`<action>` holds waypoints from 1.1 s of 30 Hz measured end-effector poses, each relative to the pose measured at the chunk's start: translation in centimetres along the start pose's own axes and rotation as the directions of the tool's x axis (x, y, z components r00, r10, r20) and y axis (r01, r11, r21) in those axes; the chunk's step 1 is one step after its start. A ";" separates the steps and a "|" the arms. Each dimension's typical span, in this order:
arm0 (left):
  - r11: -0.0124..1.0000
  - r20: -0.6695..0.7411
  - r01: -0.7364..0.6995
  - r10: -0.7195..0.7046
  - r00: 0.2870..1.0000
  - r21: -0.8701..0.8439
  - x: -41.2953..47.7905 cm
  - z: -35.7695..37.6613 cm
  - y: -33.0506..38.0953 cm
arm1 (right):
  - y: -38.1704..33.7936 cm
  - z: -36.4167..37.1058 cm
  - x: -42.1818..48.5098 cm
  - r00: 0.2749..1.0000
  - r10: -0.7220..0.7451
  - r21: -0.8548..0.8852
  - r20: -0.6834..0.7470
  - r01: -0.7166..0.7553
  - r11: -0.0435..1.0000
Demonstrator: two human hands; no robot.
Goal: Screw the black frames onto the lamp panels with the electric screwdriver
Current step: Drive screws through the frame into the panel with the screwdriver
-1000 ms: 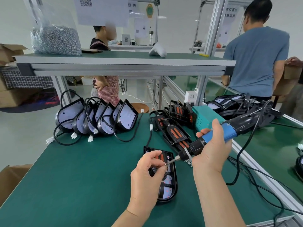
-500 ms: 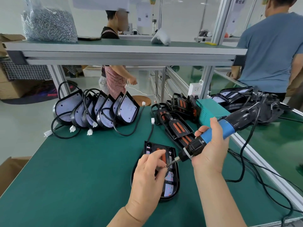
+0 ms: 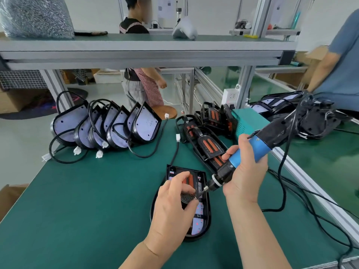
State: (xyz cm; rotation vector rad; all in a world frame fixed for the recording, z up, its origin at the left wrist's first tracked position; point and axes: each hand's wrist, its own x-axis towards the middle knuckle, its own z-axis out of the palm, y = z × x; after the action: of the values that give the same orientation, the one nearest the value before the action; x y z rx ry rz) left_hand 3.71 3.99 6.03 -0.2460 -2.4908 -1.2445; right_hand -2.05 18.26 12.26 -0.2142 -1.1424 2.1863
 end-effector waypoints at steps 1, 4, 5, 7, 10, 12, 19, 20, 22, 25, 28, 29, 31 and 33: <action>1.000 -0.011 -0.014 0.014 1.000 0.011 0.1 -0.2 -0.1 | 0.1 0.0 0.1 1.000 0.006 -0.011 0.003 -0.006 1.000; 1.000 -0.113 0.026 -0.023 0.993 0.018 0.8 -0.9 -0.7 | 0.2 -0.2 0.4 1.000 0.021 -0.056 0.024 -0.020 0.998; 0.995 -0.132 0.101 -0.097 0.986 0.019 1.2 -1.1 -0.9 | 0.3 -0.3 0.4 0.999 0.023 -0.077 0.037 -0.020 0.997; 0.951 -0.084 0.308 -0.306 0.948 0.009 2.2 -1.3 -1.6 | 0.5 -0.4 0.3 0.997 0.024 -0.114 0.072 -0.016 0.993; 0.861 0.090 0.506 -0.508 0.857 0.044 3.9 -1.2 -2.3 | 0.9 -0.4 -0.1 0.991 0.022 -0.159 0.130 -0.001 0.987; 0.831 0.166 0.545 -0.556 0.815 0.109 4.5 -0.8 -2.6 | 1.0 -0.3 -0.5 0.986 0.028 -0.161 0.163 -0.001 0.987; 0.812 0.196 0.579 -0.580 0.791 0.067 4.7 0.1 -3.2 | 1.2 -0.4 -0.9 0.980 0.051 -0.166 0.191 -0.019 0.986; 0.813 0.197 0.580 -0.578 0.792 0.053 4.6 0.1 -3.2 | 1.3 -0.5 -0.9 0.980 0.053 -0.168 0.190 -0.020 0.986; 0.813 0.200 0.581 -0.575 0.793 0.032 4.6 0.2 -3.1 | 1.4 -0.5 -0.9 0.981 0.056 -0.171 0.186 -0.024 0.985; 0.815 0.198 0.579 -0.571 0.797 0.020 4.6 0.2 -2.9 | 1.6 -0.5 -1.0 0.980 0.056 -0.180 0.189 -0.021 0.983; 0.813 0.196 0.583 -0.573 0.796 0.007 4.6 0.2 -2.9 | 1.9 -0.6 -1.1 0.977 0.053 -0.207 0.207 -0.009 0.978; 0.812 0.196 0.584 -0.573 0.795 0.004 4.6 0.2 -2.9 | 2.0 -0.7 -1.1 0.975 0.053 -0.223 0.216 -0.004 0.975; 0.810 0.196 0.587 -0.575 0.795 -0.003 4.5 0.2 -2.8 | 2.2 -0.7 -1.3 0.971 0.058 -0.244 0.231 0.000 0.970; 0.809 0.196 0.588 -0.575 0.794 -0.007 4.5 0.2 -2.7 | 2.3 -0.6 -1.4 0.968 0.067 -0.240 0.240 -0.008 0.971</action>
State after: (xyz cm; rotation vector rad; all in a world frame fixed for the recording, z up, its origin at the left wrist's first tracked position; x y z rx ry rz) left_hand -1.32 2.53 5.63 0.4604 -2.7969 -1.5958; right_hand -1.81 16.84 9.93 -0.0661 -1.5539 2.1492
